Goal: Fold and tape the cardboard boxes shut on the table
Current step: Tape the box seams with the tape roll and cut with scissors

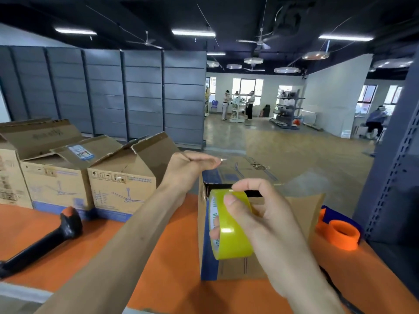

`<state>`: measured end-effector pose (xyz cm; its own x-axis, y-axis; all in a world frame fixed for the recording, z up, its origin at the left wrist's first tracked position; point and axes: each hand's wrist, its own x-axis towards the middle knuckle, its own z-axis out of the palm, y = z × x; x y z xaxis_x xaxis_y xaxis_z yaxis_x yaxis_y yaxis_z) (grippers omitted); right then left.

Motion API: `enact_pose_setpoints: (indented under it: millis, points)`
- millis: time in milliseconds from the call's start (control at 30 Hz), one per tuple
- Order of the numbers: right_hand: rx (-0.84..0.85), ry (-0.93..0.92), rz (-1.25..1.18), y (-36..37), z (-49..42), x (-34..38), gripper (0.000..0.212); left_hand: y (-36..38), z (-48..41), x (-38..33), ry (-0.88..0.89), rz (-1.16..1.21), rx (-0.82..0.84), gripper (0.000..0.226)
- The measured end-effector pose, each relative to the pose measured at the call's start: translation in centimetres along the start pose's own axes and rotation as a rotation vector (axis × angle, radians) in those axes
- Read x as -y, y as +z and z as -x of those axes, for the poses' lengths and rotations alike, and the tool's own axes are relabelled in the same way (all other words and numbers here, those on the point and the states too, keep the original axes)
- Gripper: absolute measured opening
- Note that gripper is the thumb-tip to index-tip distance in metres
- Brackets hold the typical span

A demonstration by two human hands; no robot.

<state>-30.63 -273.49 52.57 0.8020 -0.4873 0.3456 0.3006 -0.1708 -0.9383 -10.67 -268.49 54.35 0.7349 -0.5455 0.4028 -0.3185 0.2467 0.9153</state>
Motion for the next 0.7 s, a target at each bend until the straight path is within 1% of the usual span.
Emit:
enact_pose_setpoints:
  millis: [133, 267, 400, 500, 600, 633, 700]
  points:
    - [-0.008, 0.001, -0.05, -0.2, -1.5, 1.1, 0.015, -0.1, -1.4, -0.3, -0.034, -0.003, 0.017, 0.015]
    - [0.044, 0.018, -0.113, -0.8, -2.6, 2.3, 0.01, -0.4, -2.3, -0.9, -0.034, -0.004, 0.004, 0.009]
    - [0.069, -0.002, -0.11, -0.7, -3.3, 2.7, 0.02, -1.0, -3.1, -1.0, -0.058, 0.01, 0.041, 0.014]
    - [0.088, -0.05, -0.104, 0.1, -3.7, 2.4, 0.024, -1.3, -3.7, -0.7, -0.123, -0.007, 0.072, 0.009]
    - [0.118, -0.11, -0.097, 0.7, -3.1, 1.1, 0.033, -1.3, -3.8, 0.3, -0.176, 0.025, 0.083, 0.013]
    - [0.113, -0.137, -0.051, 0.9, -2.7, 0.5, 0.033, -1.4, -3.9, 0.6, -0.173, 0.058, 0.064, 0.015]
    - [0.071, -0.182, 0.016, 1.2, -1.9, -0.6, 0.03, -1.6, -3.9, 0.8, -0.087, 0.078, 0.005, 0.017]
